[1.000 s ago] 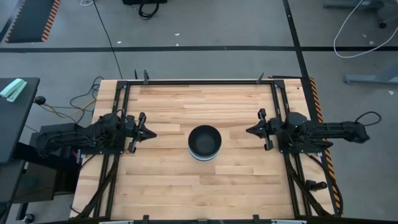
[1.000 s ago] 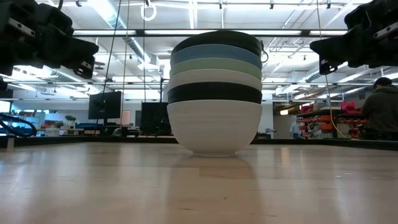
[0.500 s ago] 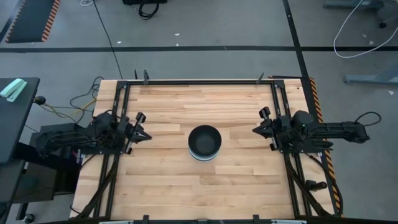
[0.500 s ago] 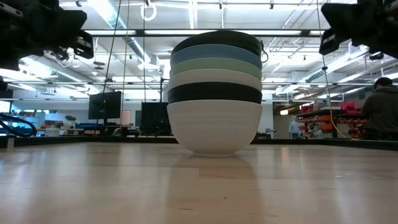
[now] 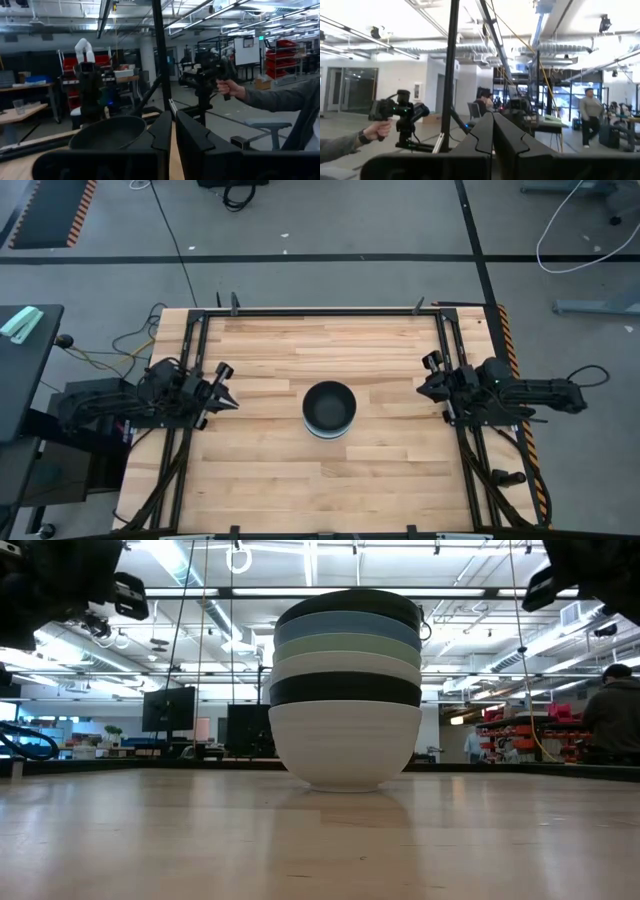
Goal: Nest bowls inside each other
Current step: Return to Home Position
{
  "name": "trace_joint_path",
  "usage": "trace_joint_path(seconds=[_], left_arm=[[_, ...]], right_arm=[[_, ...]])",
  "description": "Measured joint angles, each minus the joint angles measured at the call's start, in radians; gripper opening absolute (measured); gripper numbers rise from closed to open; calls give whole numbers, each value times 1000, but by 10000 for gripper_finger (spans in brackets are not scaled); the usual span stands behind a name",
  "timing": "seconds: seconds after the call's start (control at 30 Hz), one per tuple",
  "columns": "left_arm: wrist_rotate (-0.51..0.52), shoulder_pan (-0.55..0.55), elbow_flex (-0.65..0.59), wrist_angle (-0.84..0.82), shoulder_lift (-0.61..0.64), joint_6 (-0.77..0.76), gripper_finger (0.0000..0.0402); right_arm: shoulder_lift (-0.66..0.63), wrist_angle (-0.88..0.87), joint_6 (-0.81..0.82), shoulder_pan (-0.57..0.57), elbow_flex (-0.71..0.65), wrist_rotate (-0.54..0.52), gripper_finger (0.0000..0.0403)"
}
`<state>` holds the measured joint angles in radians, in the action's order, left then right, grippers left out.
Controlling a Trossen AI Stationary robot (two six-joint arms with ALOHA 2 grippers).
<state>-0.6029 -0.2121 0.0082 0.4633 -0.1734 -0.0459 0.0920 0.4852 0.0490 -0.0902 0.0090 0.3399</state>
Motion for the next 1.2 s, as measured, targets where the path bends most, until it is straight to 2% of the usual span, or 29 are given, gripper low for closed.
trace_joint_path(seconds=[0.17,0.47,0.73,1.0,1.2], left_arm=[[-28,-27,0,4,0,-29,27],[-209,-93,-1,208,1,-132,28],[-260,-136,-1,285,1,-211,35],[-260,-166,-1,258,0,-258,24],[-257,-208,-1,99,-1,-257,28]], right_arm=[[-39,-13,8,0,0,10,18],[-68,-36,18,0,-1,10,18],[-73,-37,27,0,-1,10,18],[-73,-105,21,0,-1,10,18],[-72,-232,-17,-19,-1,-10,18]])
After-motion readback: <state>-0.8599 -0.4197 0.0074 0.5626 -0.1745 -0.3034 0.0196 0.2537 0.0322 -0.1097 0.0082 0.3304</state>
